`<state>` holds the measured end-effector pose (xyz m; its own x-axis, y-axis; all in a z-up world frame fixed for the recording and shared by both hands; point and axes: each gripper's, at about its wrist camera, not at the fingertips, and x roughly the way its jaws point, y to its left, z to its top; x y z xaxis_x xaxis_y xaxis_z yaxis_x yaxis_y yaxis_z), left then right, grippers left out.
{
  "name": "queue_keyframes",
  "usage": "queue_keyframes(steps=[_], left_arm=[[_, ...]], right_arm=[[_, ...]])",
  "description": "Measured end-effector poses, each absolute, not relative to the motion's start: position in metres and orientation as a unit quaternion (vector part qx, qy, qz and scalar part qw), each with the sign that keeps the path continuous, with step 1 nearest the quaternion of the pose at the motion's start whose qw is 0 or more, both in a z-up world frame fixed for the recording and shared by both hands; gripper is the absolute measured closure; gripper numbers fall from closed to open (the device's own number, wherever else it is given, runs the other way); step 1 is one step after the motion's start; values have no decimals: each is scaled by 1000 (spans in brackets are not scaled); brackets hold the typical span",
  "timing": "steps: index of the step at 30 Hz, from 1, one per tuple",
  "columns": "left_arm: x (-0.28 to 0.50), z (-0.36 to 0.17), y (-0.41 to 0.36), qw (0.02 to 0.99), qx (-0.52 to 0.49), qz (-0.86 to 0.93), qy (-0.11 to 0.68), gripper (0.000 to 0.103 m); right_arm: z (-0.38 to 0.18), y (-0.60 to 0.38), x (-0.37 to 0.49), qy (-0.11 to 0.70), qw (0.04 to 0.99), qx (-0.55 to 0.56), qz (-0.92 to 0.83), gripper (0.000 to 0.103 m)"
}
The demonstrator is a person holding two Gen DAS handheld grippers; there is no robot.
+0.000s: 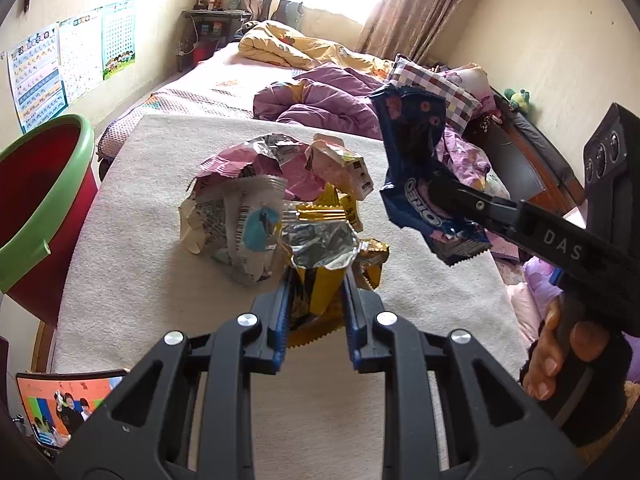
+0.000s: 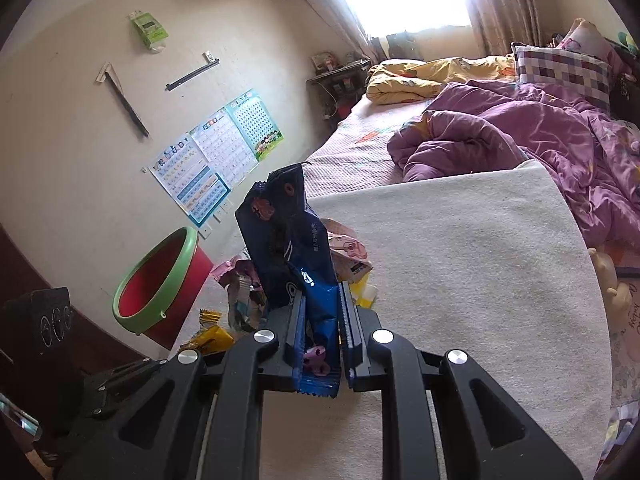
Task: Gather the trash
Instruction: 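Carry the yellow wrapper with the left gripper while the right carries the Oreo bag to the bucket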
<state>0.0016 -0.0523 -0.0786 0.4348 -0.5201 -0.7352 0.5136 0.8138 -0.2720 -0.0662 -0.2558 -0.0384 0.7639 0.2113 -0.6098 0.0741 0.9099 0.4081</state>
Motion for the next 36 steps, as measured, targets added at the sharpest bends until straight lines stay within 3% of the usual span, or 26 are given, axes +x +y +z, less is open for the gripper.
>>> queue_keyframes(steps=[36], left_arm=[[29,-59,18,860,-20,-294,416,81]], right_arm=[[-36,-185,-51,350,914,201,41,88]])
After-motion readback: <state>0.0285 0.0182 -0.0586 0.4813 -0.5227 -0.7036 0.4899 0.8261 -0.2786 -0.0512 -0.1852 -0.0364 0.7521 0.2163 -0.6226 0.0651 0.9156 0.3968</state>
